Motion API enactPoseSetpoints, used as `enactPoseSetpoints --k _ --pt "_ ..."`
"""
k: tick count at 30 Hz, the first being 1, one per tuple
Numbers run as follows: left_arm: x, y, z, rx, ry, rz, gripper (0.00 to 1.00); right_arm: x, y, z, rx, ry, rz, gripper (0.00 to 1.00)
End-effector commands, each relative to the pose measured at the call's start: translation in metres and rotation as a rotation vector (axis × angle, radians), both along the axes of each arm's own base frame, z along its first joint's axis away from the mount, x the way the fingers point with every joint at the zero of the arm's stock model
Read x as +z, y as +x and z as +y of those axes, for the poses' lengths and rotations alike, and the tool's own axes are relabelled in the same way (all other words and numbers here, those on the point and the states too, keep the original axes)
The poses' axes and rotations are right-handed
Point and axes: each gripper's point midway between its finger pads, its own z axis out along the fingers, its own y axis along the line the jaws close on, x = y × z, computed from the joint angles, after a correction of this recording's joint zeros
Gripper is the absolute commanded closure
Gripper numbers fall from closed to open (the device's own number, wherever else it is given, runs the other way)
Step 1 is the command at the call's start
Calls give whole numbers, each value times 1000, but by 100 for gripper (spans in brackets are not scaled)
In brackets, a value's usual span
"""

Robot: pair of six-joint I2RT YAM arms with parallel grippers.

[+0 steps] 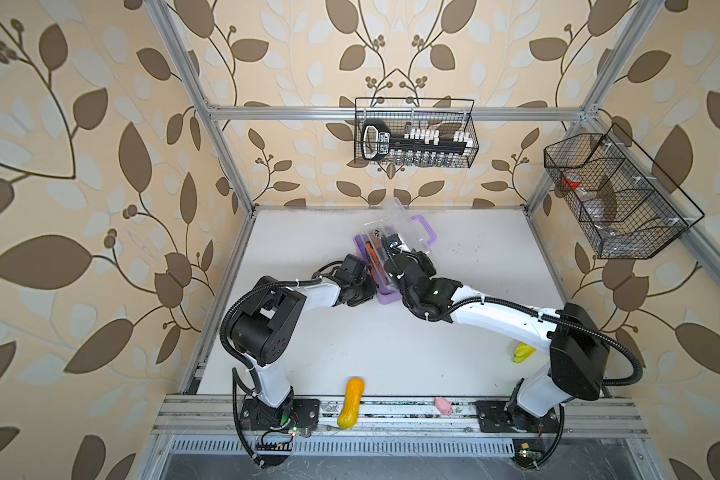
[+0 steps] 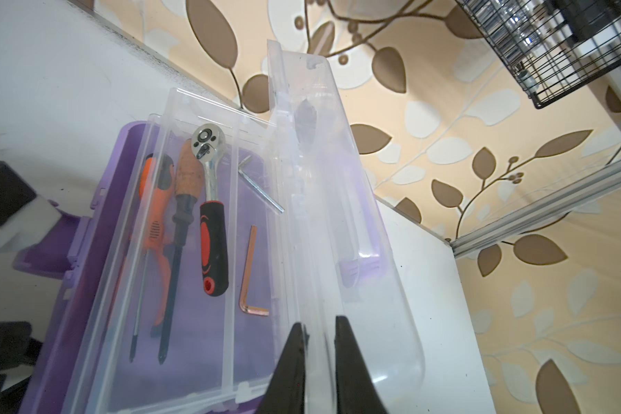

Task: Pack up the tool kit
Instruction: 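Lower the clear lid flat onto the purple box with the right gripper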

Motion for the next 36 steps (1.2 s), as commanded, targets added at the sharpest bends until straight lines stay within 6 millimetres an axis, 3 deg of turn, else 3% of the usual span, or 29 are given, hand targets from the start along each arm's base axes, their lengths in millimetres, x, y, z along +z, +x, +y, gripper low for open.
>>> enactPoseSetpoints --k 1,11,18,28,33,36 --pt "9 7 -13 -29 -43 -7 100 -34 -11 9 62 56 114 86" --pt "8 5 -12 -31 -39 -2 100 -51 -12 15 105 204 206 86" --pt "10 5 -12 -31 -37 -4 100 -47 -13 19 132 253 223 86" --pt "18 6 -11 -33 -33 -14 100 -10 -19 16 179 381 189 85" --pt "37 8 -5 -32 -14 -55 100 23 -14 -8 178 503 136 81" --pt "54 12 2 -25 -14 -94 100 30 0 -31 155 574 146 73"
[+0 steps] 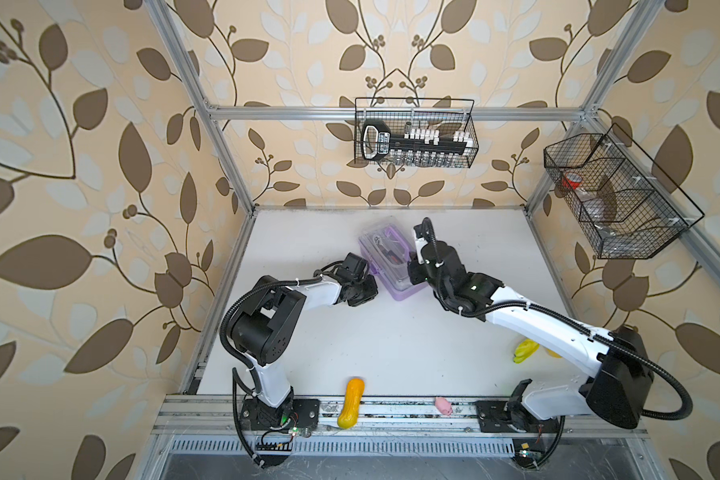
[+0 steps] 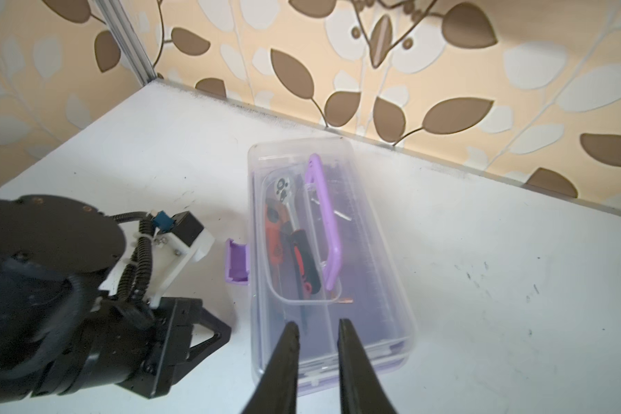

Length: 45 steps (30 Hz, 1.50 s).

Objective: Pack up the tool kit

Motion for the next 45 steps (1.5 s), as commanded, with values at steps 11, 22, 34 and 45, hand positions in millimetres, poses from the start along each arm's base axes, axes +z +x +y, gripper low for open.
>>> enactPoseSetpoints --k 11,22,34,45 --pt "74 43 48 125 -290 -188 53 -34 52 -36 18 97 203 20" --pt "76 64 28 84 -499 -200 37 -55 80 0 153 131 275 24" --pt "76 76 19 72 -562 -200 52 -87 95 10 165 142 356 28" --pt "88 84 16 80 -596 -223 69 -116 99 -1 130 210 436 31"
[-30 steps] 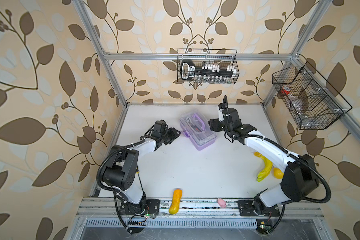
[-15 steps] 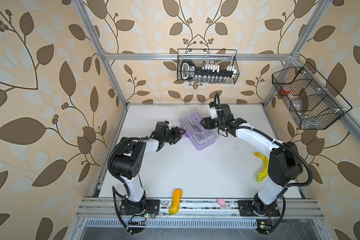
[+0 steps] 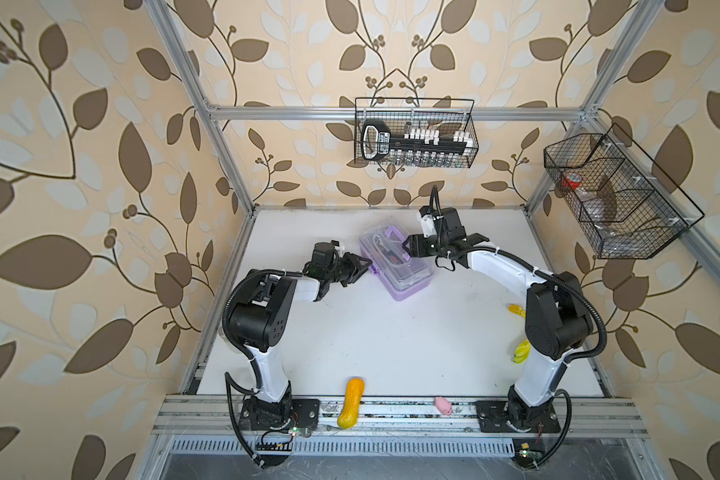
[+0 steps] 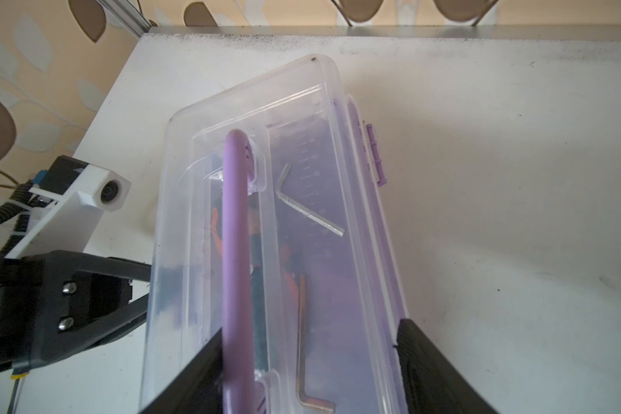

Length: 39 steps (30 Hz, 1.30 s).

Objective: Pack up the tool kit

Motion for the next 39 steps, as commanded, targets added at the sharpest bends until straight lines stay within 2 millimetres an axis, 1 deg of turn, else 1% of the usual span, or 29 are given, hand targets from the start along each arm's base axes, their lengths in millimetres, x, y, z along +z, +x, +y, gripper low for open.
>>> enactPoseSetpoints --k 1,7,10,14,19,28,30,32,39 --pt "33 13 -9 -27 -49 -104 71 -16 -3 2 3 12 47 31" --pt "43 18 -18 -32 -104 -118 72 -24 -8 3 4 30 67 31" --pt "45 17 -26 -49 -112 -118 73 -25 -8 4 3 40 72 31" --pt "44 13 -30 -59 -112 -112 74 -24 -9 4 5 46 73 32" --pt "50 5 -28 -66 -103 -115 74 -19 -8 2 7 53 67 32" --pt "63 -12 -18 -67 -28 -132 74 -26 -10 -1 -5 58 84 32" --pt "62 -14 -13 -58 -5 -127 75 -26 -10 -1 -3 59 86 32" --pt "63 -16 -9 -50 12 -130 77 -26 -10 -2 -9 56 86 32" --pt "56 -21 -2 -42 46 -113 80 -35 -8 -10 -38 83 123 32"
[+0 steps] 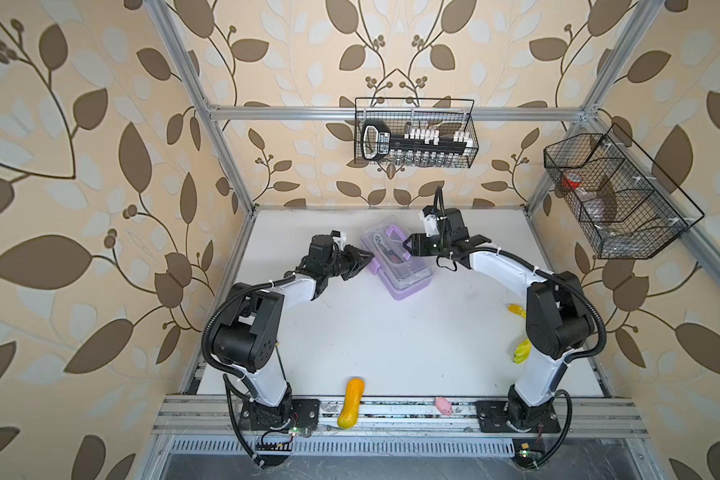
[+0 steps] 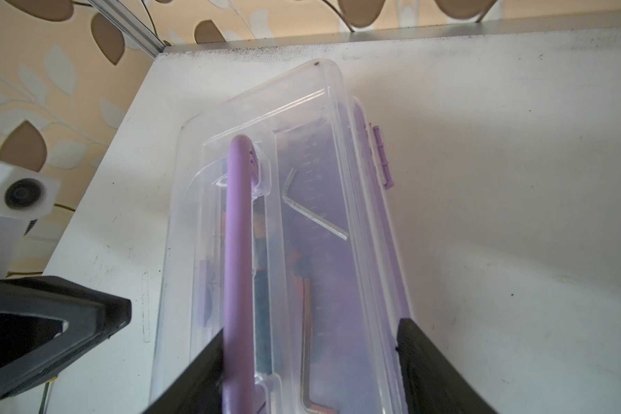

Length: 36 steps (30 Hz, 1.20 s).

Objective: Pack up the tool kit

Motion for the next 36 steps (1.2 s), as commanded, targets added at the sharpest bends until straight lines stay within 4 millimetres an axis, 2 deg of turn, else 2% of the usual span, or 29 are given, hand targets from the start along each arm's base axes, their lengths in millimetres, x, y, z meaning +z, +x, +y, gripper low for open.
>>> enactPoseSetpoints --k 1,4,9,22,28,36 --pt "2 -5 7 6 46 -24 82 -34 -12 -6 -20 11 116 32" --pt "-11 -7 10 12 81 4 90 -38 -13 -7 -15 23 130 36" --pt "-26 -9 11 10 86 35 91 -43 -15 -7 -16 56 149 37" --pt "-46 1 5 5 61 73 91 -16 -16 -9 -25 67 101 32" --pt "-49 3 5 6 63 77 91 2 -20 -5 -15 64 67 27" --pt "-49 5 4 7 61 74 91 47 -27 -7 -20 75 -23 24"
